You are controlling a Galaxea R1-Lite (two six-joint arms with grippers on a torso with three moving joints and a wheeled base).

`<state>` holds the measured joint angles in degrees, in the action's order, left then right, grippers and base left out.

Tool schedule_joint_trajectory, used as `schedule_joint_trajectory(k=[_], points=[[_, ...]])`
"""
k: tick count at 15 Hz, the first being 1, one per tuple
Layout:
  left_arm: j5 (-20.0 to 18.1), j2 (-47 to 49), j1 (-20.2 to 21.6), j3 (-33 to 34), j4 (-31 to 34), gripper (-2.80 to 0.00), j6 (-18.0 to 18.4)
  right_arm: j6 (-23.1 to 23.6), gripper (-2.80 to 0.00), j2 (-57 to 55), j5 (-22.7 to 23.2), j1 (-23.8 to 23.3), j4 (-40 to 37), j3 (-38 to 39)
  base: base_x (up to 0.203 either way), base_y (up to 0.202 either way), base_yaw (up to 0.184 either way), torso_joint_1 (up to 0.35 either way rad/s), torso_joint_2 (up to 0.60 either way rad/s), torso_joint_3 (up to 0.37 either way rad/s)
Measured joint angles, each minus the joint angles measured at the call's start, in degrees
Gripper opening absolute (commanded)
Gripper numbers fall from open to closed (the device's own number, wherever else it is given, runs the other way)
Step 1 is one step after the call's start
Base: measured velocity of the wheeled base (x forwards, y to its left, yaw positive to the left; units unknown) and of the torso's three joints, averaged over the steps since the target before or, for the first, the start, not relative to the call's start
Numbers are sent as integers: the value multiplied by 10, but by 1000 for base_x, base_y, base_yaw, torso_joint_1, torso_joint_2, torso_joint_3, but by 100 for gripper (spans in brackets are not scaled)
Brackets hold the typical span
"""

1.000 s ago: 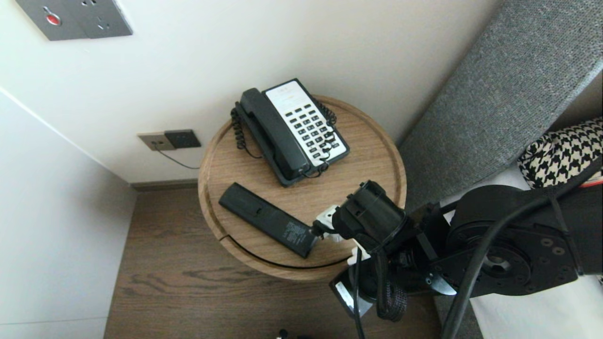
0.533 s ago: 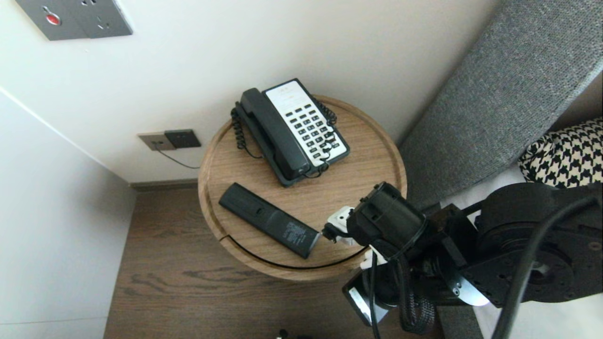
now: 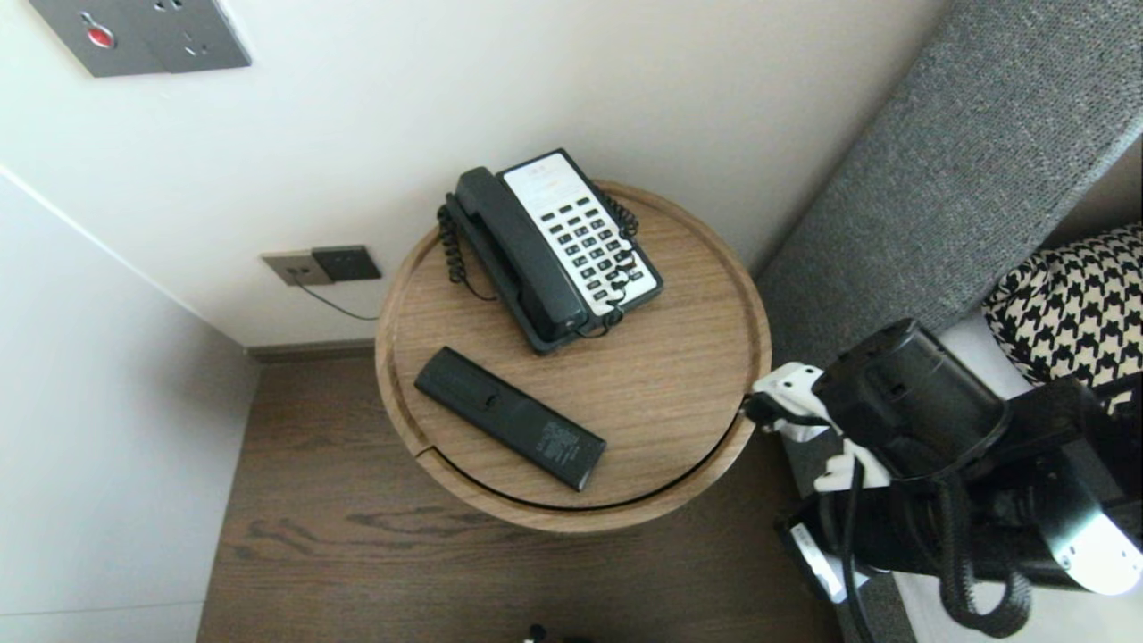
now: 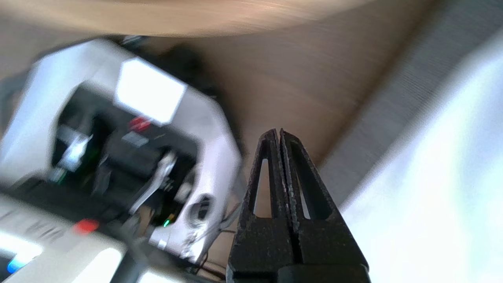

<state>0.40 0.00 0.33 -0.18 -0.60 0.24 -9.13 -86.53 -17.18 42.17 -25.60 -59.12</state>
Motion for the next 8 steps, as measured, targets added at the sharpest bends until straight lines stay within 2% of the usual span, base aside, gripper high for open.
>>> schedule_joint_trajectory(k=[4,8], points=[[0,0,0,0,0,-280,0,3,-280,77,-40,-144,-12,37,0,0,0,0,0,0],[0,0,0,0,0,-280,0,8,-280,174,-48,-286,-42,70,0,0,0,0,0,0]])
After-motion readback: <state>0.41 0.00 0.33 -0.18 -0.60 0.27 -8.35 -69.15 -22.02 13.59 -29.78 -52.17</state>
